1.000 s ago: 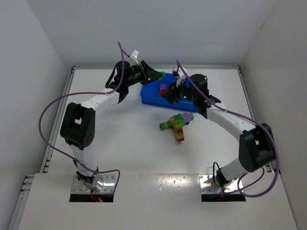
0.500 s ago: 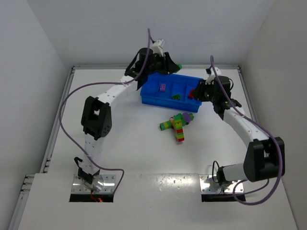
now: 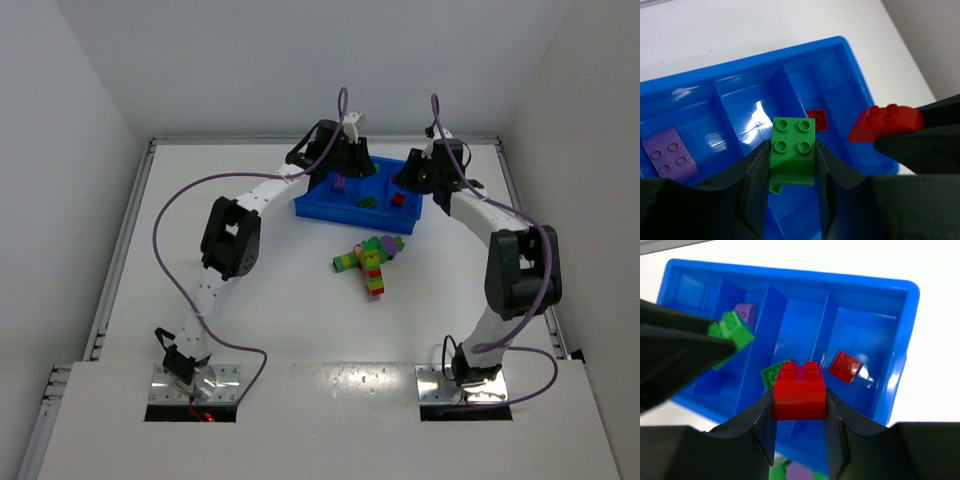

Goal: Sort the legos into containers by color

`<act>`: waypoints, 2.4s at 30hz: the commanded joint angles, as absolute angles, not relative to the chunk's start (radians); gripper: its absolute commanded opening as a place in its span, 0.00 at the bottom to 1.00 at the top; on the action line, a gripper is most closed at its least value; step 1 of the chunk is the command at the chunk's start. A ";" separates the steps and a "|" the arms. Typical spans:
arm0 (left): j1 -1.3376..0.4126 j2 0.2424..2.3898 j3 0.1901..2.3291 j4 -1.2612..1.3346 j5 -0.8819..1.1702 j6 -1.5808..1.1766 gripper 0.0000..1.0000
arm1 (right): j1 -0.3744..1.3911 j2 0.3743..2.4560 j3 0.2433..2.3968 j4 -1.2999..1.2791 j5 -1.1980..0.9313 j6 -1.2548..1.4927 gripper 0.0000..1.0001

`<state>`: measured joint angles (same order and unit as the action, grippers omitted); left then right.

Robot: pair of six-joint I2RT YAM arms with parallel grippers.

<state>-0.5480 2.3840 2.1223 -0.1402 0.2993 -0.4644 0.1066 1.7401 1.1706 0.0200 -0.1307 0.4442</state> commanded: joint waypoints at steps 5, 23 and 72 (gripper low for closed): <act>-0.552 2.471 2.259 -0.104 0.325 -0.430 0.07 | 0.081 1.844 1.305 0.074 -0.081 0.469 0.01; -0.541 2.571 2.316 -0.012 0.367 -0.459 0.60 | 0.081 1.988 1.425 0.055 -0.029 0.442 0.32; -0.436 1.855 1.458 0.027 0.747 0.157 0.71 | 0.347 1.161 0.758 -0.497 -0.292 0.307 0.66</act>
